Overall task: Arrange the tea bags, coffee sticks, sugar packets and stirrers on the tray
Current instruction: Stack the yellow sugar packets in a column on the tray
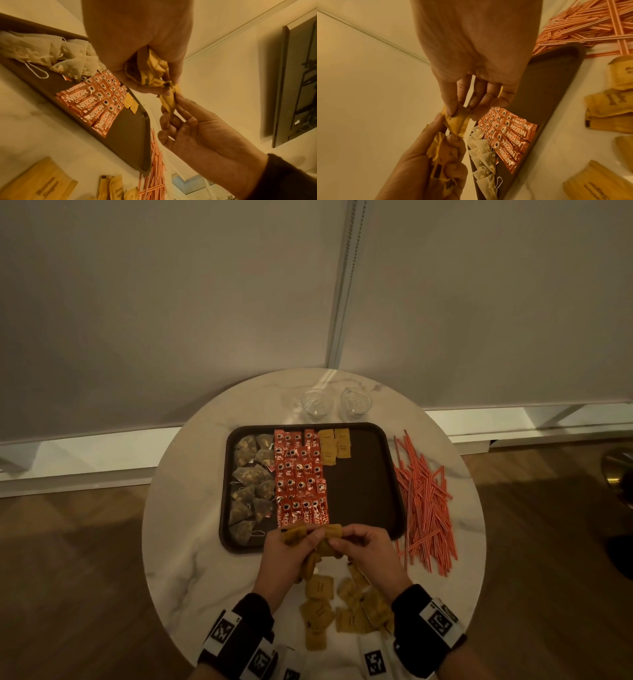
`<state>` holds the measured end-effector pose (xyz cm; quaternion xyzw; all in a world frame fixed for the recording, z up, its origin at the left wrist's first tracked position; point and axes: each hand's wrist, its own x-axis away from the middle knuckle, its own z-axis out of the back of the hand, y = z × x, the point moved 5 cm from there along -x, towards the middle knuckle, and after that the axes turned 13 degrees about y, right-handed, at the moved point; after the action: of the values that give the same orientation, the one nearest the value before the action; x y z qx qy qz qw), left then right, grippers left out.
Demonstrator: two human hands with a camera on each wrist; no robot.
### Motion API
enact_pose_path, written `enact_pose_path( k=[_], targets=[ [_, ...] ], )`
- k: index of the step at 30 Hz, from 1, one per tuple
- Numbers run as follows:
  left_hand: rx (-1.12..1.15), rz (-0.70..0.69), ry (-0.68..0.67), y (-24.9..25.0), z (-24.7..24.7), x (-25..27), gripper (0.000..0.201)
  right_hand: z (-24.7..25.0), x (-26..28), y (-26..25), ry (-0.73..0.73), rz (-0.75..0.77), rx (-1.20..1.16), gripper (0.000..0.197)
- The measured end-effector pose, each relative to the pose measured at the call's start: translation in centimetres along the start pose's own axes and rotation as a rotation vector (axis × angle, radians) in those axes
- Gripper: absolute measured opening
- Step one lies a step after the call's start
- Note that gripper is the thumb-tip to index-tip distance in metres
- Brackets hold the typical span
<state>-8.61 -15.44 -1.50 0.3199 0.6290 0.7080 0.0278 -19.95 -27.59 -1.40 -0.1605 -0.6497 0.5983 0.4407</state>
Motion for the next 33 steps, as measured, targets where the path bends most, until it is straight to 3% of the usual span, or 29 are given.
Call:
enact_pose_path(
  k=[5,10,14,19,26,33],
  targets=[
    [0.017,0.067,0.023,-1.0,-0.6,-0.9,0.01,0.5,-1.1,1.7,0.032,-0.071,0.014,0.014],
    [0.026,0.227,-0.007,-3.4,-1.4,-2.5,0.016,2.1,-3.3,3.8,0.081,-0.144,0.089,0.011],
    [0.062,0.405,0.038,-5.7,-1.2,-3.3,0.018,4.1,-8.3,4.8,0.214,-0.167,0.18,0.013],
    [0.023,0.502,0.03,-8.1,-0.8,-3.8,0.035,4.5,-16.5,4.2,0.296,-0.128,0.307,0.02],
    [0.022,0.492,0.007,-9.0,-1.0,-4.5,0.03,3.3,-24.0,4.4,0.336,-0.079,0.448,0.021],
    [0.052,0.487,0.017,-9.2,-1.3,-4.8,0.026,2.2,-26.1,3.9,0.323,-0.081,0.508,0.016]
  ],
)
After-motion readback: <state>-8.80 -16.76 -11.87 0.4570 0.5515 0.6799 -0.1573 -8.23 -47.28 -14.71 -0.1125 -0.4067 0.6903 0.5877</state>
